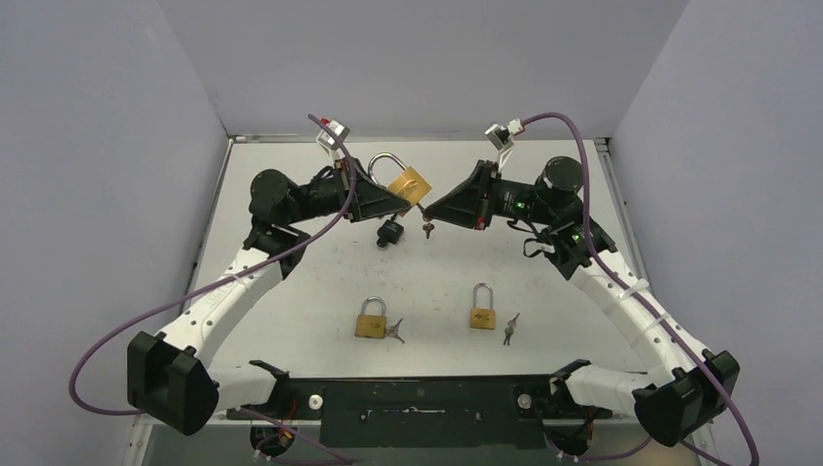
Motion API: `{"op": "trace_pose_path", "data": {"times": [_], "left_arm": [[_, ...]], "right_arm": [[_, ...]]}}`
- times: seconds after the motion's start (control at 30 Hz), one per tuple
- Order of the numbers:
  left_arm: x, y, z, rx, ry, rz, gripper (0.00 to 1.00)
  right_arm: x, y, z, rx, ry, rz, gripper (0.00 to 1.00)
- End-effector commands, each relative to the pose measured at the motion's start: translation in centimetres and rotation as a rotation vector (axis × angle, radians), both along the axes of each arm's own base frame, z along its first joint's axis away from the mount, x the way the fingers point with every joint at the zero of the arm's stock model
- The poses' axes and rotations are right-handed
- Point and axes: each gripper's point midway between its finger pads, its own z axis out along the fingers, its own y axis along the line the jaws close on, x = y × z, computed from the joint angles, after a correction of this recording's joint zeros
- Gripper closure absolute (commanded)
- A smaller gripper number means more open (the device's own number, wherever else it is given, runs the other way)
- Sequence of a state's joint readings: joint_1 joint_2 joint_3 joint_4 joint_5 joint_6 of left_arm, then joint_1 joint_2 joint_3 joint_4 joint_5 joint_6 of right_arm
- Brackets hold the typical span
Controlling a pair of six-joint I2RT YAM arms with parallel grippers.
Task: Unlock with the key
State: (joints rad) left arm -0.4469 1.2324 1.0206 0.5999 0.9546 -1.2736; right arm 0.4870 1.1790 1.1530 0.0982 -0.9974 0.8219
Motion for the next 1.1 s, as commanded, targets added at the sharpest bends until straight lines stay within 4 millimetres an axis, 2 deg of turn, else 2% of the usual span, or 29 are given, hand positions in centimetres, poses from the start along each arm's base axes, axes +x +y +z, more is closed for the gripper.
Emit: {"op": "trace_pose_path", "data": {"times": [0.0,0.1,0.23,0.47,0.57,0.63,0.7,0.77,0.87,1.07], "left_arm": [[-5.8,0.1,4.1,-0.052,-0.122,-0.208,1.00],[-5.7,0.0,3.0,-0.010,-0.144,-0.193,1.00],[-5.6,0.0,1.6,0.039,-0.192,-0.171,1.00],[-4.2,-0.3,0.7,0.076,-0.188,-0.090,1.00],[-4.5,-0.3,0.6,0.077,-0.165,-0.109,1.00],[-5.3,-0.1,1.4,0.047,-0.167,-0.145,1.00],[-6.5,0.3,2.6,-0.004,-0.180,-0.195,1.00],[-7.3,0.6,3.0,-0.015,-0.190,-0.224,1.00],[-7.4,0.7,2.8,0.009,-0.209,-0.221,1.00],[-7.6,0.8,3.2,0.010,-0.236,-0.210,1.00]], "right_arm": [[4.4,0.5,1.8,0.046,-0.116,-0.193,1.00],[4.7,0.8,1.3,0.004,-0.011,-0.173,1.00],[4.3,1.3,2.0,0.034,0.077,-0.125,1.00],[4.2,1.7,2.8,0.103,0.233,-0.118,1.00],[3.8,1.3,4.0,0.148,0.120,-0.122,1.00],[4.4,0.9,3.0,0.082,-0.001,-0.171,1.00],[5.5,0.4,1.1,-0.011,-0.064,-0.218,1.00],[5.9,-0.2,0.0,-0.036,-0.053,-0.189,1.00],[5.4,-0.4,0.7,-0.005,-0.067,-0.135,1.00],[5.4,0.1,0.7,-0.038,-0.052,-0.088,1.00]]}}
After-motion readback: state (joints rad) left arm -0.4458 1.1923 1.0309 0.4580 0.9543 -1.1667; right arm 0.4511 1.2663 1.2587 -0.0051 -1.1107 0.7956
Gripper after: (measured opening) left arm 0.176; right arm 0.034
